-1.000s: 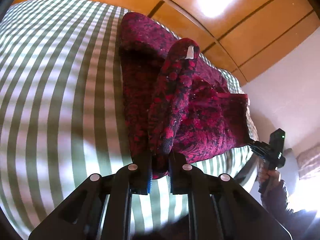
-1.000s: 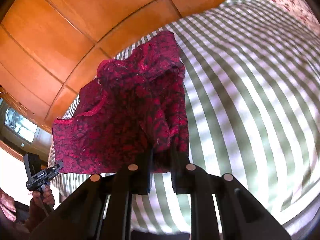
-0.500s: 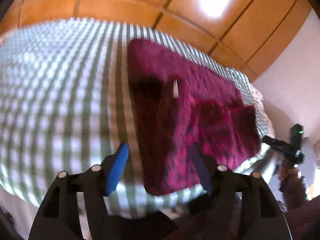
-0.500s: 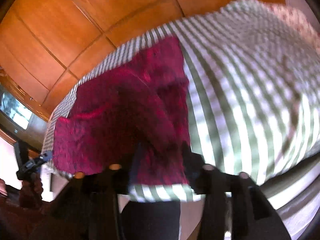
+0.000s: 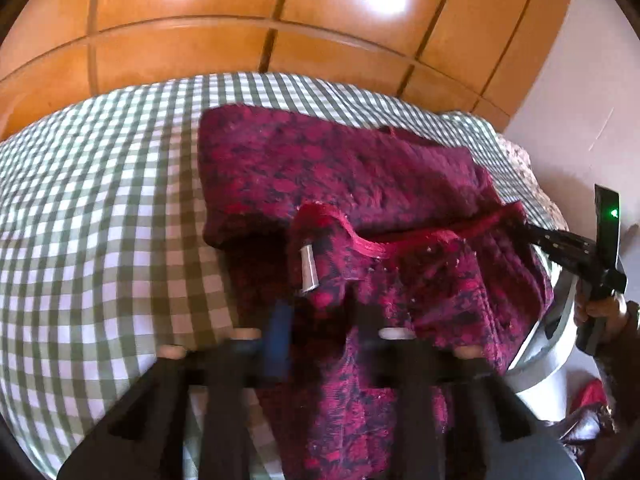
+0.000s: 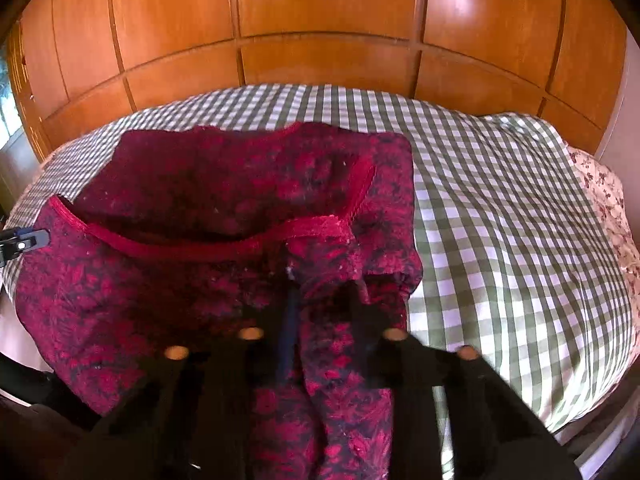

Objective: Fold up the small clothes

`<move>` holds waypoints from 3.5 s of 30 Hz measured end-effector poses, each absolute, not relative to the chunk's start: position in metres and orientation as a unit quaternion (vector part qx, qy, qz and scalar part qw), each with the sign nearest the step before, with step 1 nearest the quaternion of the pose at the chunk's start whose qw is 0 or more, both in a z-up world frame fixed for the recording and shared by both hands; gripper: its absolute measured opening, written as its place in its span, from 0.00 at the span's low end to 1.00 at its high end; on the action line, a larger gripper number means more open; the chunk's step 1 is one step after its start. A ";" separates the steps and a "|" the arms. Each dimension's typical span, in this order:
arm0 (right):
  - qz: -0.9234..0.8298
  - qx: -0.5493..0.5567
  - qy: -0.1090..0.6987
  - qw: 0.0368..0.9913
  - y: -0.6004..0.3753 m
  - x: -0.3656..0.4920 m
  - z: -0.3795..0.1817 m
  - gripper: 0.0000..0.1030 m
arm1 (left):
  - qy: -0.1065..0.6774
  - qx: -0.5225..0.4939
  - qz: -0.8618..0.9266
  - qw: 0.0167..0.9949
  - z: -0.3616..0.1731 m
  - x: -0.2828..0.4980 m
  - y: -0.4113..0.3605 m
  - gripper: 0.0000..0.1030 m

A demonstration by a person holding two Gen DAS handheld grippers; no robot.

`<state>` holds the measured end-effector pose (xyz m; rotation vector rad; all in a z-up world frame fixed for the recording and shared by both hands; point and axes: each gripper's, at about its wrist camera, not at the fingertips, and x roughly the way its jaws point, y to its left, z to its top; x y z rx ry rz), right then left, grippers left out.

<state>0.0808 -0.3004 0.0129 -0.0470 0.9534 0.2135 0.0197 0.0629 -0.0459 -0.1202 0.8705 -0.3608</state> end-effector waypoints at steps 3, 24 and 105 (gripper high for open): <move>0.106 -0.018 0.459 0.882 -0.308 0.071 0.019 0.13 | 0.402 -0.058 -0.173 0.897 -0.043 0.008 0.069 0.12; 0.106 0.011 0.482 0.870 -0.304 0.078 0.004 0.17 | 0.378 -0.090 -0.172 0.905 -0.031 -0.016 0.078 0.11; 0.095 0.197 0.454 0.864 -0.357 0.111 0.031 0.53 | 0.400 -0.245 -0.146 0.871 -0.034 0.048 0.118 0.39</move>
